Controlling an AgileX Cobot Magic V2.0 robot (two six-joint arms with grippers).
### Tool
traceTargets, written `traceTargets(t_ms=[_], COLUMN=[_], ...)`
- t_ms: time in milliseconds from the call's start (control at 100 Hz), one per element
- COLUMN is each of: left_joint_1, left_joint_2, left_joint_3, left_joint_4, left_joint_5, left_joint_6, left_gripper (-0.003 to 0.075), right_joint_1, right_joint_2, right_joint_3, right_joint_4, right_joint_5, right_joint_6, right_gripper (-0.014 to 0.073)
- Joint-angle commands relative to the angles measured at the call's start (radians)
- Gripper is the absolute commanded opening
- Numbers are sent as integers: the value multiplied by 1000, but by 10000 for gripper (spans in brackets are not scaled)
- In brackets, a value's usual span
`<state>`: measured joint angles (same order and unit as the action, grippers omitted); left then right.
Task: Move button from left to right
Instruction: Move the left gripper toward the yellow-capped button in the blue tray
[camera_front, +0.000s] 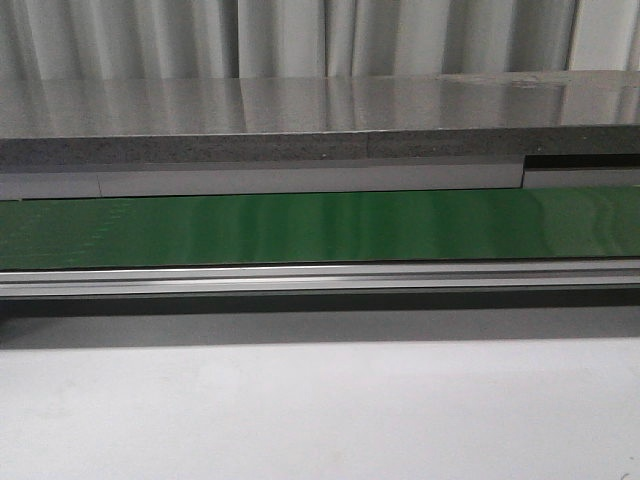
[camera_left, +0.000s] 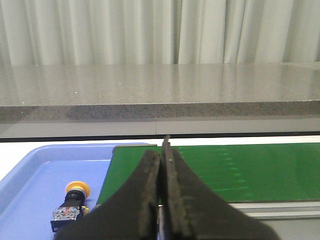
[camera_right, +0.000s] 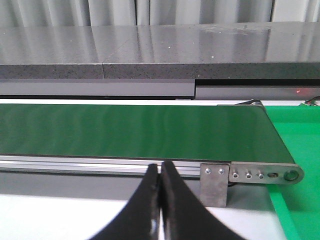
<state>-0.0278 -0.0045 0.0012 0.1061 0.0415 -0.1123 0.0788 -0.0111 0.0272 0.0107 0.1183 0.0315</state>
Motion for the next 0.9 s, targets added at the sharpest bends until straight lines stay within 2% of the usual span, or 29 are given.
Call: traceTargets(t_ms=[0, 560, 890], left_joint_1=[-7, -7, -7], left_joint_2=[-31, -31, 69], left_joint_3=[36, 4, -248], left_joint_4=[-10, -10, -12], left_joint_5=[-81, -95, 137], left_joint_6=[-9, -9, -9], left_gripper=[-20, -20, -20], right_joint_1=[-4, -4, -4], right_joint_2=[-21, -21, -21], right_joint_3=[-15, -15, -15], right_joint_4=[-11, -11, -11], right_joint_5=[-82, -82, -82], right_joint_6=[0, 0, 0], right_gripper=[-67, -67, -67])
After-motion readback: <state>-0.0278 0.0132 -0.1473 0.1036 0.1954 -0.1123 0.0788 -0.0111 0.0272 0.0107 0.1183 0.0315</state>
